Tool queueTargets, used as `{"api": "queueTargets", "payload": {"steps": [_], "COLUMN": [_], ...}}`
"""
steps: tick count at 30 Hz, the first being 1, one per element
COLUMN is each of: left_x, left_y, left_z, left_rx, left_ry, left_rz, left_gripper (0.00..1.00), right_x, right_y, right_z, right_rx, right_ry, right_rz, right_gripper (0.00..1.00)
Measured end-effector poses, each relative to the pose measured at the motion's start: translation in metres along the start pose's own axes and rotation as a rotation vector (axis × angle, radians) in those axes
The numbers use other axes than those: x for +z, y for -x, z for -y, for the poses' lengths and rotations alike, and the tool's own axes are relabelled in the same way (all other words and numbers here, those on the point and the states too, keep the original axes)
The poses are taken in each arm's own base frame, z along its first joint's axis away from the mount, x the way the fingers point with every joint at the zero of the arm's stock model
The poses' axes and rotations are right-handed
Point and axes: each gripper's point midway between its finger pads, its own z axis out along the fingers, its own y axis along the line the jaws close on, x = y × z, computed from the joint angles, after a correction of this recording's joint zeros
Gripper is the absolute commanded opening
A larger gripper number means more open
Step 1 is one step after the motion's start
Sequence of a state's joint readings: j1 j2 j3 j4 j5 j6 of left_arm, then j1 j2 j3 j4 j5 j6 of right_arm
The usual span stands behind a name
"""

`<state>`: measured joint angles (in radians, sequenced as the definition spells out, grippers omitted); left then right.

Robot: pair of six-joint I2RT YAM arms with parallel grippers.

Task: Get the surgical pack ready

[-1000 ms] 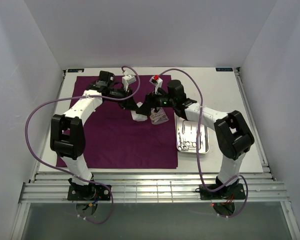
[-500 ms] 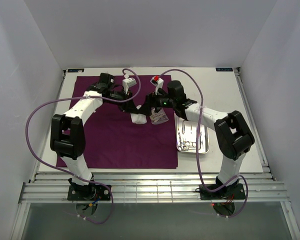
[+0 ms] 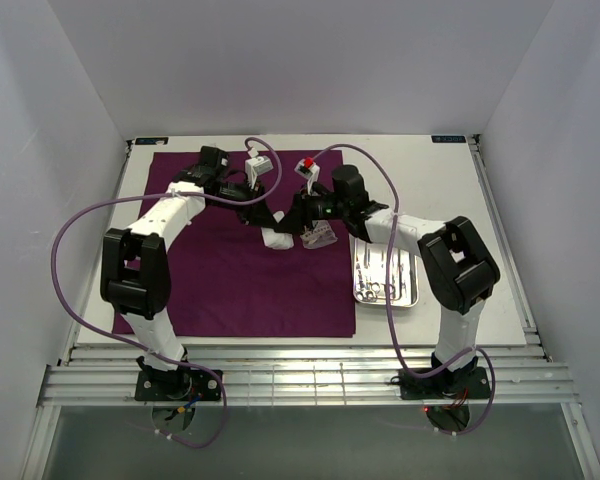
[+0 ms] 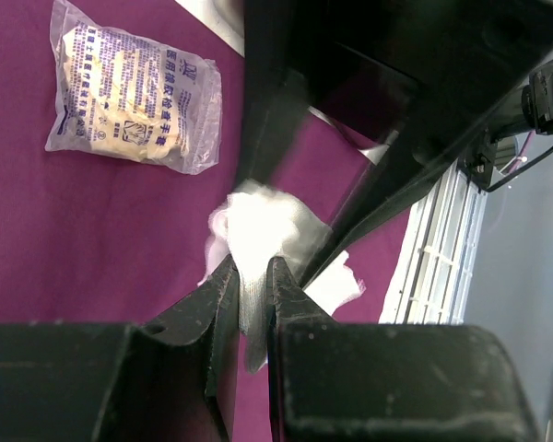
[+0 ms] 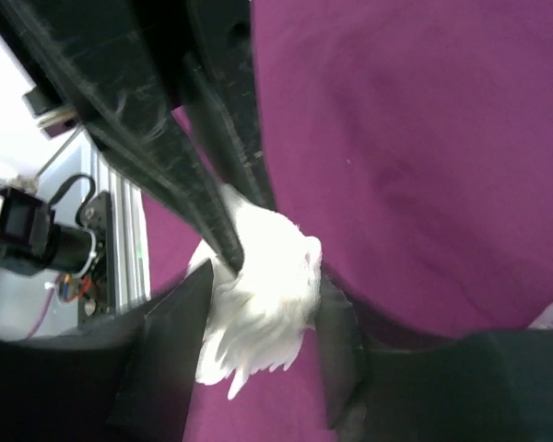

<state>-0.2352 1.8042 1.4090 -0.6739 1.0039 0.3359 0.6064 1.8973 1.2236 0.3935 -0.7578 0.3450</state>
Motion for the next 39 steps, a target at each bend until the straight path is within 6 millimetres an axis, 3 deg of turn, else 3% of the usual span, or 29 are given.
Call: {"api": "queueTargets", "payload": {"steps": [3, 8, 9, 12, 14, 15, 16, 17, 18, 19, 26, 31, 35, 37, 39], "left_x": [0.000, 0.000, 0.001, 0.001, 0.001, 0.001, 0.001, 0.000, 0.000, -0.002, -0.008, -0.018, -0.028, -0.031, -0.031], "left_y": [-0.001, -0.004, -0.005, -0.004, -0.004, -0.004, -0.003, -0.003, -0.002, -0.001, 0.016, 0.056, 0.092, 0.100, 0.099], "left_z": [-0.001, -0.003, -0.002, -0.002, -0.002, -0.002, -0.002, -0.006, -0.009, -0.015, -0.019, -0.010, 0.013, 0.019, 0.012], "left_rx": [0.001, -0.010, -0.013, -0.022, -0.030, -0.034, -0.036, -0.029, -0.027, -0.036, -0.116, -0.136, -0.114, -0.113, -0.124], "left_ry": [0.005, 0.018, 0.017, 0.017, 0.018, 0.019, 0.020, 0.041, 0.058, 0.084, 0.137, 0.133, 0.041, 0.021, 0.063], "left_rz": [-0.002, -0.018, -0.019, -0.018, -0.018, -0.018, -0.017, -0.018, -0.019, -0.017, 0.013, 0.090, 0.164, 0.178, 0.177], "left_gripper": [0.00, 0.00, 0.00, 0.01, 0.22, 0.36, 0.59, 0.74, 0.89, 0.98, 0.98, 0.98, 0.98, 0.98, 0.98], "right_x": [0.000, -0.003, -0.003, -0.003, -0.003, -0.003, -0.004, -0.005, -0.007, -0.010, -0.021, -0.036, -0.059, -0.073, -0.091], "right_y": [-0.004, -0.013, -0.013, -0.012, -0.012, -0.012, -0.011, -0.011, -0.010, -0.009, 0.005, 0.003, 0.005, 0.006, 0.003], "right_z": [-0.003, -0.004, -0.004, -0.004, -0.005, -0.005, -0.005, -0.007, -0.009, -0.014, -0.015, -0.010, 0.005, 0.014, 0.022], "right_rx": [0.011, 0.032, 0.034, 0.040, 0.045, 0.048, 0.049, 0.057, 0.059, 0.059, 0.070, 0.139, 0.190, 0.218, 0.258], "right_ry": [0.021, 0.028, 0.029, 0.030, 0.030, 0.030, 0.029, 0.032, 0.033, 0.040, -0.030, -0.108, -0.195, -0.240, -0.301], "right_rz": [0.002, -0.003, -0.003, -0.001, 0.000, 0.001, 0.002, 0.001, 0.002, 0.004, 0.064, 0.101, 0.150, 0.179, 0.216], "right_gripper": [0.38, 0.16, 0.08, 0.08, 0.08, 0.08, 0.08, 0.08, 0.08, 0.08, 0.08, 0.08, 0.08, 0.08, 0.08]}}
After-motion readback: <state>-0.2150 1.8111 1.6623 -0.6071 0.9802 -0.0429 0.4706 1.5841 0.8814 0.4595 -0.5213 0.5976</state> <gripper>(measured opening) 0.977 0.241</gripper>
